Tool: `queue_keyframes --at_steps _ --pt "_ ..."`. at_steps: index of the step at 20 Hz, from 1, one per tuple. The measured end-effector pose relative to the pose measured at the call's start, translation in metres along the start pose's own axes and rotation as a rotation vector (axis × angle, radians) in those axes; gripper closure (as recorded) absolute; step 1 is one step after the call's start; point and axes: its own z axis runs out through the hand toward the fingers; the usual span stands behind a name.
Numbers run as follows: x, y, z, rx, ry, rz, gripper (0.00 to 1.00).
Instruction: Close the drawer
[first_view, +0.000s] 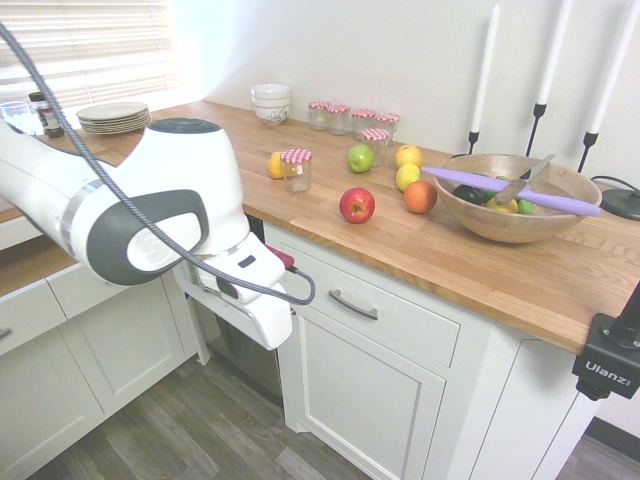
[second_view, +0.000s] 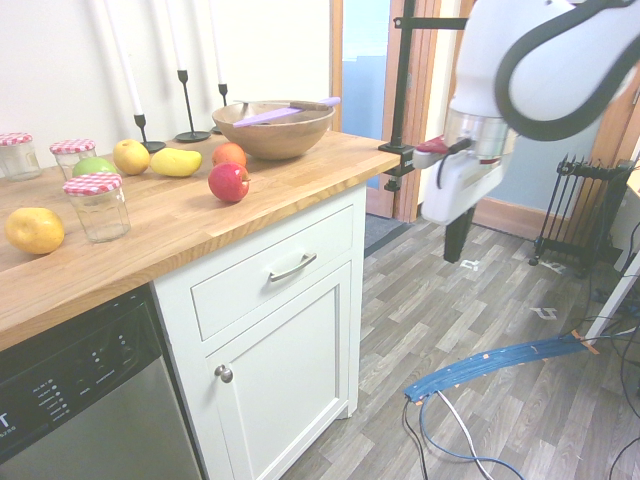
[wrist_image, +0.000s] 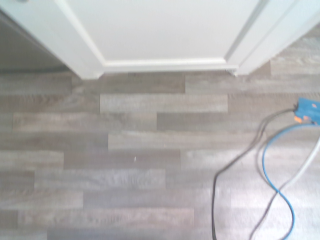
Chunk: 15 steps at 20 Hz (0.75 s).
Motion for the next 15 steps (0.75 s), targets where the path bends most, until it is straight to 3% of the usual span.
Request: queue_keyframes --at_steps 1,2,15 --pt "-0.010 0.006 -0.007 0.005 0.002 0.000 1.00" --pt "-0.017 0.012 -0.014 0.011 0.005 0.001 0.00" --pt "-0.024 0.021 -0.022 0.012 0.007 0.014 0.00"
